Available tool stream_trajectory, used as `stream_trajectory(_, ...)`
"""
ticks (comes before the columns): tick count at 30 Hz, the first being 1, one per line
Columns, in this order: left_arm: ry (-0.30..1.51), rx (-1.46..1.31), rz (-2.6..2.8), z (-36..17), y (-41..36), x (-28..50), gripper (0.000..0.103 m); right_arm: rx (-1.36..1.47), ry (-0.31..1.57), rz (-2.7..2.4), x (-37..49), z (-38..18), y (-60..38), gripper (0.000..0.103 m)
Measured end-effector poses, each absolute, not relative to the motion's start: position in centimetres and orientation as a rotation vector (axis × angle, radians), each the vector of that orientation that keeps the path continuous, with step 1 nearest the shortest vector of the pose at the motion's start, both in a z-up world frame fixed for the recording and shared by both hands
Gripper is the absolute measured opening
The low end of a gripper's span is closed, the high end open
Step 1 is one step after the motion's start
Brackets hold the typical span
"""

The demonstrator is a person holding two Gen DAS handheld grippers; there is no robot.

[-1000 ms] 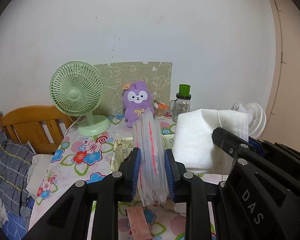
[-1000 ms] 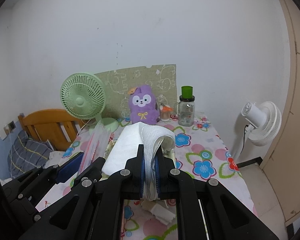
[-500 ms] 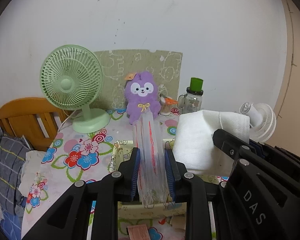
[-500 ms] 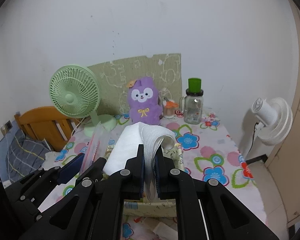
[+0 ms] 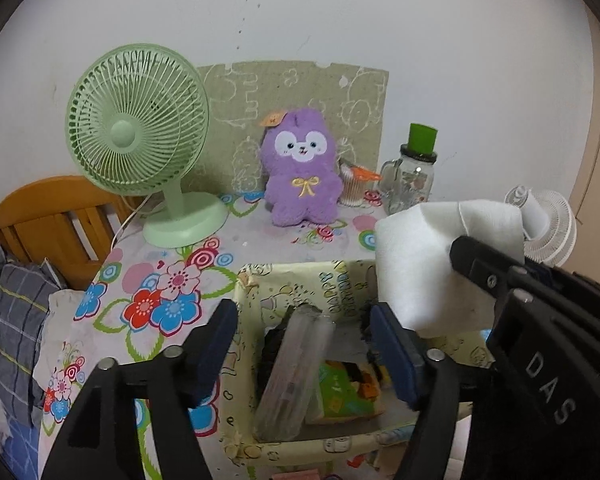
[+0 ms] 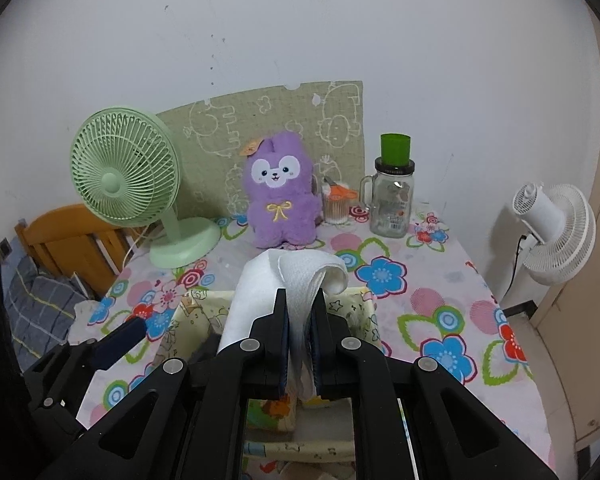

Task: Organize soft objects
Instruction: 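Lower both items into the box and open both tools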

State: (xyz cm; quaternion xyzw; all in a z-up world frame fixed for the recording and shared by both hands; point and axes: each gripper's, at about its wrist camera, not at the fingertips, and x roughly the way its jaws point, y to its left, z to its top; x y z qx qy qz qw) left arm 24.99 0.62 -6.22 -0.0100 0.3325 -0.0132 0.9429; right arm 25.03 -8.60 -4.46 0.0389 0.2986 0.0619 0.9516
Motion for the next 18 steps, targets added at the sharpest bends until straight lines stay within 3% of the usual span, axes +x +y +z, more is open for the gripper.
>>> stream_trajectory(9,0.723,-0.008,-0.012,-7.8,1.7,25.8,0.081,0.07,0.639,0.153,26.8,-5.9,-7.1,0.016)
stream_trajectory(11,0.73,-0.015,-0.03,-8.1,1.8,25.9,0.089,0.063,0.655,0.161,27.2,-6.3,-6.8,0.018)
stream_trajectory(12,0.731,-0.022,-0.042,-8.1,1.8,25.9,0.091,0.064,0.667,0.172,27.4,-6.6,-6.7,0.022)
stream_trajectory(14,0.731,-0.026,-0.051,-8.2,1.8,25.9,0.093,0.075,0.691,0.186,27.8,-7.1,-6.6,0.039)
stream_trajectory(16,0.73,-0.021,-0.053,-8.2,1.7,26.0,0.095,0.073,0.689,0.172,28.0,-7.4,-6.6,0.071)
stream_trajectory(18,0.731,-0.02,-0.055,-8.3,1.6,26.0,0.095,0.07,0.678,0.162,27.9,-7.5,-6.7,0.076)
